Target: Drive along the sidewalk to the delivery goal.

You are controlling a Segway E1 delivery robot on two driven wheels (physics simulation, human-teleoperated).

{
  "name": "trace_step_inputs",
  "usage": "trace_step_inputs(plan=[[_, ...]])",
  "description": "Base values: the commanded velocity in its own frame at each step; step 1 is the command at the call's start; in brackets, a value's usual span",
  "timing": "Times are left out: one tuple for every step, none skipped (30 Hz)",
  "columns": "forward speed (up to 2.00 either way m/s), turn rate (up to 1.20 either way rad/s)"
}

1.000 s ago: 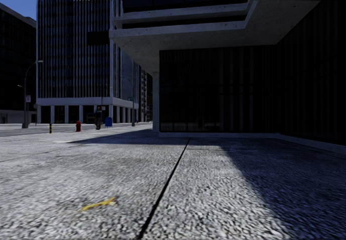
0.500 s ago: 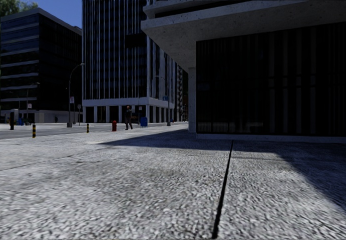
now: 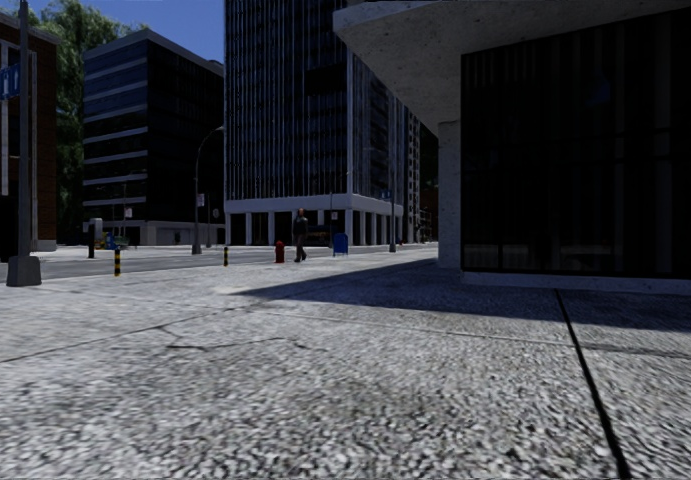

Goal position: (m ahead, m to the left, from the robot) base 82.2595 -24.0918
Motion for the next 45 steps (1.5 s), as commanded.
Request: trace_step_inputs(plan=[[2.00,0.00],[2.00,0.00],[2.00,0.00],[2.00,0.00],[2.00,0.00],[2.00,0.00],[2.00,0.00],[2.00,0.00],[2.00,0.00],[2.00,0.00],[2.00,0.00],[2.00,0.00],[2.00,0.00],[2.00,0.00],[2.00,0.00],[2.00,0.00],[2.00,0.00],[2.00,0.00],[2.00,0.00],[2.00,0.00],[2.00,0.00],[2.00,0.00],[2.00,0.00],[2.00,0.00],[2.00,0.00],[2.00,0.00],[2.00,0.00],[2.00,0.00],[2.00,0.00],[2.00,0.00],[2.00,0.00],[2.00,0.00],[2.00,0.00],[2.00,0.00],[2.00,0.00],[2.00,0.00],[2.00,0.00],[2.00,0.00],[2.00,0.00],[2.00,0.00],[2.00,0.00],[2.00,0.00],[2.00,0.00],[2.00,0.00],[2.00,0.00]])
